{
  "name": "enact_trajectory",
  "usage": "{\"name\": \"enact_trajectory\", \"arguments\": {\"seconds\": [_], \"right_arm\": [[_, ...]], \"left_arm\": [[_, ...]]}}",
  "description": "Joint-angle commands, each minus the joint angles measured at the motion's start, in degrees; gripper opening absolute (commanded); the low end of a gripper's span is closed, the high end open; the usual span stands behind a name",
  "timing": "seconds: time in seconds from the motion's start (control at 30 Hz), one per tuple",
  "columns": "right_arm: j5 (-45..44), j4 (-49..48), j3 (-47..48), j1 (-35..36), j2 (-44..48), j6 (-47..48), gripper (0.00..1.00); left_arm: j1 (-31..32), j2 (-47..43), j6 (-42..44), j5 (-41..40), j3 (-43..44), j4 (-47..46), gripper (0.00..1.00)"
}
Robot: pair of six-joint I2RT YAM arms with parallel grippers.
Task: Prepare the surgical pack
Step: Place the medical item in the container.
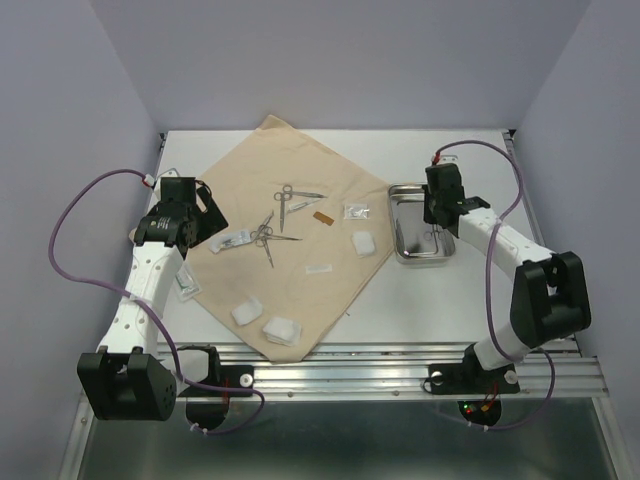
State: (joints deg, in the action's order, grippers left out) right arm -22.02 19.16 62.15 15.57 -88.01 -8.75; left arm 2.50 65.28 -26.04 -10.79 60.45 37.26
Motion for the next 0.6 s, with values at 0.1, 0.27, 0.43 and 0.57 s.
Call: {"name": "enact_trajectory", "arguments": {"seconds": [0.1,0.27,0.43,0.57], "right_arm": [[2.33,-9.05,-5.02,-1.77,-2.34,2.86,0.08],[2.07,-13.00,-8.01,-2.30,-4.01,4.01,0.08],[2.16,-14.76,-7.75,-2.30,-6.47,4.71,0.07],[0.75,-15.82,-8.71,-2.30,-7.79,5.41,0.10]], "left_arm": [[-0.22,-0.06,0.38,-0.20,0.81,-0.96,0.99],[-0.22,0.03,0.38,-0.11,0.64,-0.96,0.99],[-0.22,-0.15,0.29,0.06,0.64,-1.04,0.99],[-0.22,-0.24,0.47,-0.02,0.64,-0.87,0.99]]}}
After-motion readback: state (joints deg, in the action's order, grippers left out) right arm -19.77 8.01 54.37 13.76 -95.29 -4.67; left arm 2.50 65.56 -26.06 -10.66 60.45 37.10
